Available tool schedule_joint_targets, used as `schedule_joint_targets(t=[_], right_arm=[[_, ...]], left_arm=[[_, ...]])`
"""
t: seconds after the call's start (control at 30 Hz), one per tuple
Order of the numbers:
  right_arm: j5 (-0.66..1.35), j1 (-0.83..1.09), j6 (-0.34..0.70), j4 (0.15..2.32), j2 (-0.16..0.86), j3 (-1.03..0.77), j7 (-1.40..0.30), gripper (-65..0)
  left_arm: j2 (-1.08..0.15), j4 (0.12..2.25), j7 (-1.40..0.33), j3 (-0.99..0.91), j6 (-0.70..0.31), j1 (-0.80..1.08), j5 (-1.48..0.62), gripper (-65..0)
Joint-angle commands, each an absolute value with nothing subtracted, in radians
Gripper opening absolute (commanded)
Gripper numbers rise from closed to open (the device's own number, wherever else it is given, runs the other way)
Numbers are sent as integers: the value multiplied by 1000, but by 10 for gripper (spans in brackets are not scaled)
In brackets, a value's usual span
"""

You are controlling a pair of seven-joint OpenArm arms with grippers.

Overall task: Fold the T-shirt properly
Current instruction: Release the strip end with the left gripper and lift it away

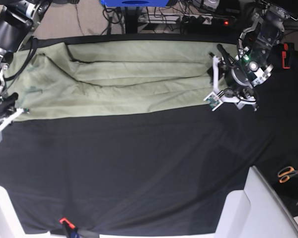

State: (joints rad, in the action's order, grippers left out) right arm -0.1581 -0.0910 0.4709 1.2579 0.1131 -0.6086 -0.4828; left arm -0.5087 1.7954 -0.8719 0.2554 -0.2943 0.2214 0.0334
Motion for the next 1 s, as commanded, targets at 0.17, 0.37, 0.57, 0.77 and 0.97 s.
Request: schedule_joint_targets(t=[0.17, 0.37, 0.57, 0.77, 0.97], right_arm=[[-151, -105, 467, 1282, 130, -610, -464, -638], [-151, -87, 467, 1282, 131, -610, -464, -639], [-151, -76, 467, 1282, 131, -610, -464, -639], [-151, -74, 469, 1282, 131, -610, -464, -639], [-153, -71, 469, 1282, 131, -610, -464, -639]], left_arm=[[-492, 1856, -866, 71, -288, 234, -7, -166], [-469, 1847, -860, -231, -481, 355, -503, -91], [-381, 1696, -631, -363, -610, 498, -659, -81], [-318, 1422, -503, -378, -698, 473, -659, -81], [-285, 1417, -486, -464, -698, 467, -661, -84]])
